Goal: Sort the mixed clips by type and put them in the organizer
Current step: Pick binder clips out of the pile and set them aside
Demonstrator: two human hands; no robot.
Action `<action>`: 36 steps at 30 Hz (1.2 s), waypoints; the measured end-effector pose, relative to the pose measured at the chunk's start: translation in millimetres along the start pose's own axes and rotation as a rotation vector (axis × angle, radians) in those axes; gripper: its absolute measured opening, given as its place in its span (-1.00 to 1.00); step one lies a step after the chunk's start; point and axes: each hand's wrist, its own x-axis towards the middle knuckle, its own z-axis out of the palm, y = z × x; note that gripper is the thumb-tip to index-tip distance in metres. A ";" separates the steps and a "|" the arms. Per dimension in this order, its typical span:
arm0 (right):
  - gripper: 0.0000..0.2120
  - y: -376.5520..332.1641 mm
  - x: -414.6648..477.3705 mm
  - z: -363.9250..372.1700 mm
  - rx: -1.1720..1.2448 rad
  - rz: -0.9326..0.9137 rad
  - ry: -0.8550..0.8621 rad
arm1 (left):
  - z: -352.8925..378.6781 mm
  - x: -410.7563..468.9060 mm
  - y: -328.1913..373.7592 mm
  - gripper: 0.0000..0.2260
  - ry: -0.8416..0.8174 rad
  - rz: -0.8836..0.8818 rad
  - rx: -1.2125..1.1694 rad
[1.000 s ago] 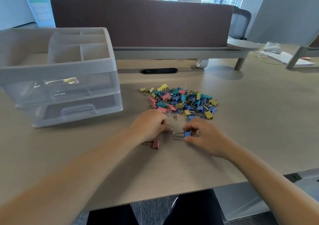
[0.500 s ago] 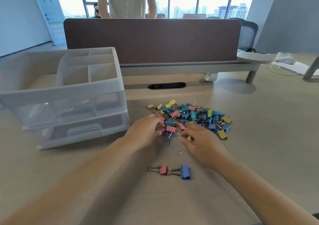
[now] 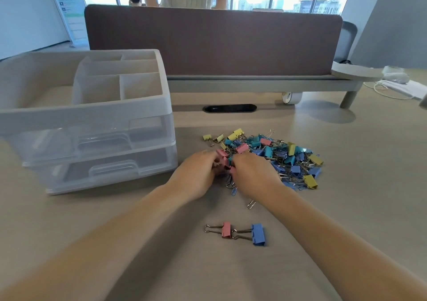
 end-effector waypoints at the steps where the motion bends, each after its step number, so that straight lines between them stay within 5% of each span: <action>1: -0.91 1.3 1.0 0.3 0.021 0.004 0.007 | -2.3 -3.3 0.2 -0.83 0.022 -0.006 -0.017; 13: -0.75 20.0 -65.1 -22.3 0.263 0.010 0.031 | -15.8 -56.2 18.6 -0.85 -0.164 0.093 -0.060; 26: -0.87 12.5 -113.2 -11.6 0.289 0.149 -0.104 | -4.0 -77.6 34.6 -0.82 -0.317 0.098 -0.002; 36: -0.87 23.7 -108.3 -12.5 0.362 0.157 -0.017 | -8.4 -62.7 31.4 -0.86 -0.173 0.057 -0.004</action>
